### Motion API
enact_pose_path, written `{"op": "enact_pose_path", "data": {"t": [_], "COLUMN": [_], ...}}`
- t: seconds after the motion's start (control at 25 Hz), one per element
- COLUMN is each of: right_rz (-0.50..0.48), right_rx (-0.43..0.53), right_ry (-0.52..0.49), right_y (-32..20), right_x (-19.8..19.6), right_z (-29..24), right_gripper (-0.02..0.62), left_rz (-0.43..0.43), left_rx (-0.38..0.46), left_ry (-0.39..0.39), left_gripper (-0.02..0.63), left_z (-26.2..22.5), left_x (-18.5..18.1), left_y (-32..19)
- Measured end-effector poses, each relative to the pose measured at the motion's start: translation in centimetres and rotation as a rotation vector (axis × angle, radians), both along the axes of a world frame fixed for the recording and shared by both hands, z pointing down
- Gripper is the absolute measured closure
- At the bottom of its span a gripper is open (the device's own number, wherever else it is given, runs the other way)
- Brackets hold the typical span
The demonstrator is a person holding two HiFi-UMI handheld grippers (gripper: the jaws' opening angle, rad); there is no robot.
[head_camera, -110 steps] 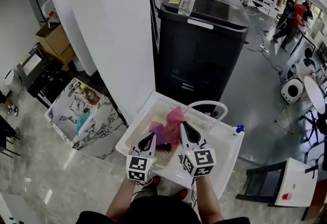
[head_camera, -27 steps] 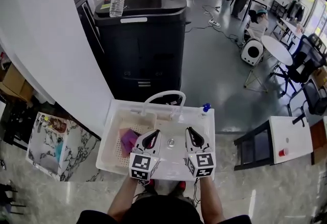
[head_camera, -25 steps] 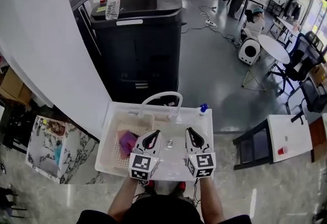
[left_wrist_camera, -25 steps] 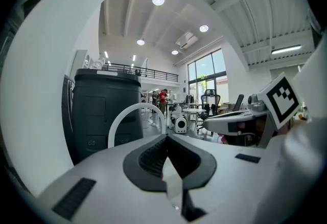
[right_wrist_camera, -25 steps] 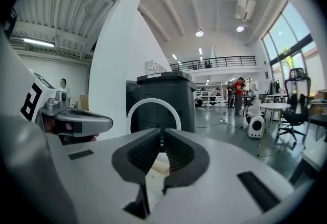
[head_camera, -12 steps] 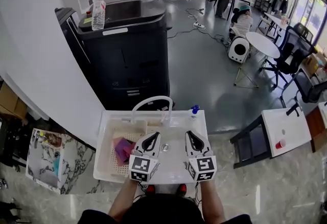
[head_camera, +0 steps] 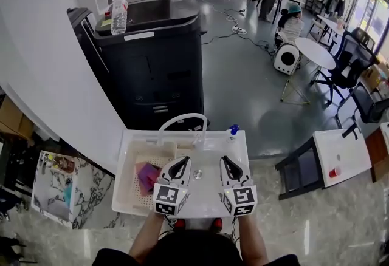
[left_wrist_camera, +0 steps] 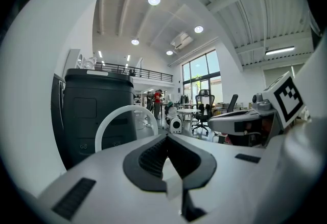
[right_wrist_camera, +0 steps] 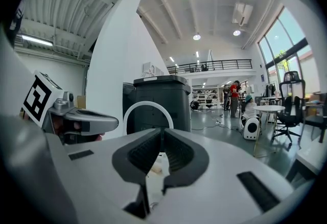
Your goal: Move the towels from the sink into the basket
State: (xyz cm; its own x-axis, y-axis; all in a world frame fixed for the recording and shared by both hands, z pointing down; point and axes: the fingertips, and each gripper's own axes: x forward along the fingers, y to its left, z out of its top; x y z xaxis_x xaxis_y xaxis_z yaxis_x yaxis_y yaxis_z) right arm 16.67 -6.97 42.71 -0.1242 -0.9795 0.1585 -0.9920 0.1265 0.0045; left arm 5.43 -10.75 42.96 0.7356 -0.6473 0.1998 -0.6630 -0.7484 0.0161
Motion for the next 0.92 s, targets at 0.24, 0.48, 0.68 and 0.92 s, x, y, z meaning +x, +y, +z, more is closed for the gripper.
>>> {"op": "enact_pose_path", "data": {"t": [0.24,0.48,0.68,0.92], "right_rz": [-0.005,0.000,0.000,-0.008], "right_rx": [-0.002,-0.005,-0.004,-0.002], "right_ry": [-0.005,-0.008,-0.006,-0.001], "right_y": [-0.01,0.10,0.21,0.31], "right_x": [-0.15,-0.01,-0.03,-0.14], "right_z": [0.18,0.27,0.07,0.04], "right_gripper": [0.552,0.552,0.552,0.552], "left_rz": [0.000,-0.001,-0.001,-0.004], "left_rx": [-0.002,-0.003,0.000,-0.001], "left_ry": [-0.002,-0.007,-0.003,-0.004], "left_gripper": [0.603,0.603,0.603,0.603], "left_z": [0.18,0.27,0.14,0.27], "left_x": [0.00,-0.05,-0.06,-0.11], "left_y": [0.14,0.25,0.39,0.59]}}
